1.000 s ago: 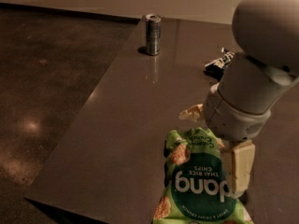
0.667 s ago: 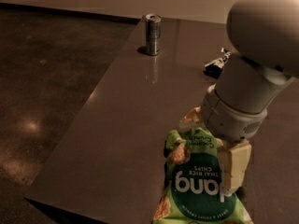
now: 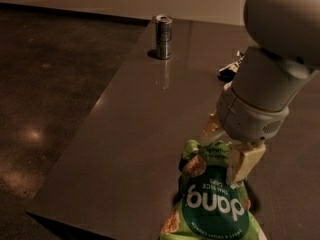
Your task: Move green rice chip bag near redbull can
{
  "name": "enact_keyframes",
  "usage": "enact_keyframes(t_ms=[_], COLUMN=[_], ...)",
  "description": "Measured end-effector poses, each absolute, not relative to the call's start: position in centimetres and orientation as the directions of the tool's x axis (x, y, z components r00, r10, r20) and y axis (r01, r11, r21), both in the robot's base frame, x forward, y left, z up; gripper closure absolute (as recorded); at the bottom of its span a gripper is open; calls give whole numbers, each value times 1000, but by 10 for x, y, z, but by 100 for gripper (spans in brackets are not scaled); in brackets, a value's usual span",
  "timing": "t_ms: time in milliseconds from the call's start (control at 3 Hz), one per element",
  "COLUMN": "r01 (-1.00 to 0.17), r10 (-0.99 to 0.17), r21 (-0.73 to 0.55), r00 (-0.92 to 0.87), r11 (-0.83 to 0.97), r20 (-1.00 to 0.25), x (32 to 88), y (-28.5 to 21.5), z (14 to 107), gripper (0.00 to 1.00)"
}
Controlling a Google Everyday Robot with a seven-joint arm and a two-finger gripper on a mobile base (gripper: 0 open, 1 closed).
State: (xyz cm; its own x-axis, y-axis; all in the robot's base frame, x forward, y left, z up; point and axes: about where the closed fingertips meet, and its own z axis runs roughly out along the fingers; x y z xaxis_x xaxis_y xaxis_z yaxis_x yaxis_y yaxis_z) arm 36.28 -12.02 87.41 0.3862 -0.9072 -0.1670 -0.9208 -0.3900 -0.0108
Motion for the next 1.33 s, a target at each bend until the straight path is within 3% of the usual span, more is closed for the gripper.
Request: enact_keyframes(t_ms=[333, 667, 1000, 1333], r01=[-926, -937, -961, -994], r10=[-911, -919, -933, -952], r21=[-24, -37, -49, -78], r00=[375, 347, 277, 97], r11=[-377, -346, -273, -78], r20=[-169, -190, -231, -291], x=[368, 377, 398, 455], y=[-119, -116, -111, -103], z=[889, 904, 921, 937], gripper=[86, 100, 100, 100])
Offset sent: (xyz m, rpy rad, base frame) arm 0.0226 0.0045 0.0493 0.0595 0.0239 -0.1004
